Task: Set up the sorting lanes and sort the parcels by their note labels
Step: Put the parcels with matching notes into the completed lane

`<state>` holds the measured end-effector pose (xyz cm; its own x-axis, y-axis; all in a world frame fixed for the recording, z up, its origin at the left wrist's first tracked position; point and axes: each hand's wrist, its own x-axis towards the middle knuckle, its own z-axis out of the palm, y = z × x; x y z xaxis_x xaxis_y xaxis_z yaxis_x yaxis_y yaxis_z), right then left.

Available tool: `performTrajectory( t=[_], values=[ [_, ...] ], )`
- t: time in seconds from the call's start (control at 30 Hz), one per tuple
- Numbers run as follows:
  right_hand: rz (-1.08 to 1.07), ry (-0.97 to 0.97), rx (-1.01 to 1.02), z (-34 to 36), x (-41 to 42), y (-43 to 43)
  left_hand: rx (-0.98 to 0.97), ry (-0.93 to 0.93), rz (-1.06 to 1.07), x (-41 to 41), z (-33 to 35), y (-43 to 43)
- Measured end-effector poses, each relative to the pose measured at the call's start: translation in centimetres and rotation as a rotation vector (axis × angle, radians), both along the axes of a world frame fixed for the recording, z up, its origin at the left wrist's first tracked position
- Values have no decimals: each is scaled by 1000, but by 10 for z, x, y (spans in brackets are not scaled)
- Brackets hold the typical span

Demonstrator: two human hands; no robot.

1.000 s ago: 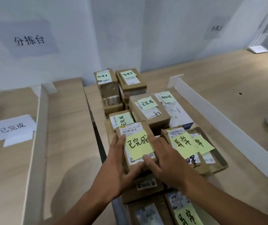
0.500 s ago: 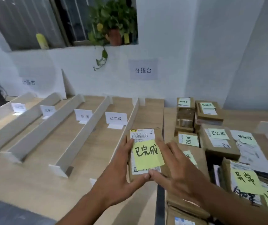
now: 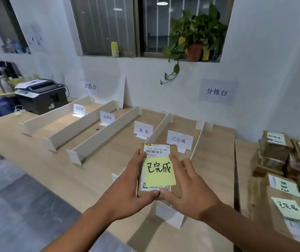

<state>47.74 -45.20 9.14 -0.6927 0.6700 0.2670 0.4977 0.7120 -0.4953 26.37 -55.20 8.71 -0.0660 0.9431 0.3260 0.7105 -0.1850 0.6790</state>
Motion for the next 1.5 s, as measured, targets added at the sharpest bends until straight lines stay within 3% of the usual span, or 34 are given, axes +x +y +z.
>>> performTrajectory(
  t=[0.13,0.33,0.73,1.03,1.3,1.5],
  values=[
    [-36,54,-12,-12,-58,7,-45,10,-46,-62,-10,19],
    [-151,-21,-50,-45,-110,55,-111,-34,-208,-119,-32,91],
    [-323,-89,-266,-178,-176,270,-383,-47,-320,-185,-148,336],
    [-384,-135,-408,-246,-217,380,-564,-27,-331,-217,-224,462],
    [-403,-206,-485,-303,-242,419,-758,178,-281,-216,-276,514],
    [-441,-151,-503,-313,-248,415,-798,185,-244,-217,-282,521]
  ],
)
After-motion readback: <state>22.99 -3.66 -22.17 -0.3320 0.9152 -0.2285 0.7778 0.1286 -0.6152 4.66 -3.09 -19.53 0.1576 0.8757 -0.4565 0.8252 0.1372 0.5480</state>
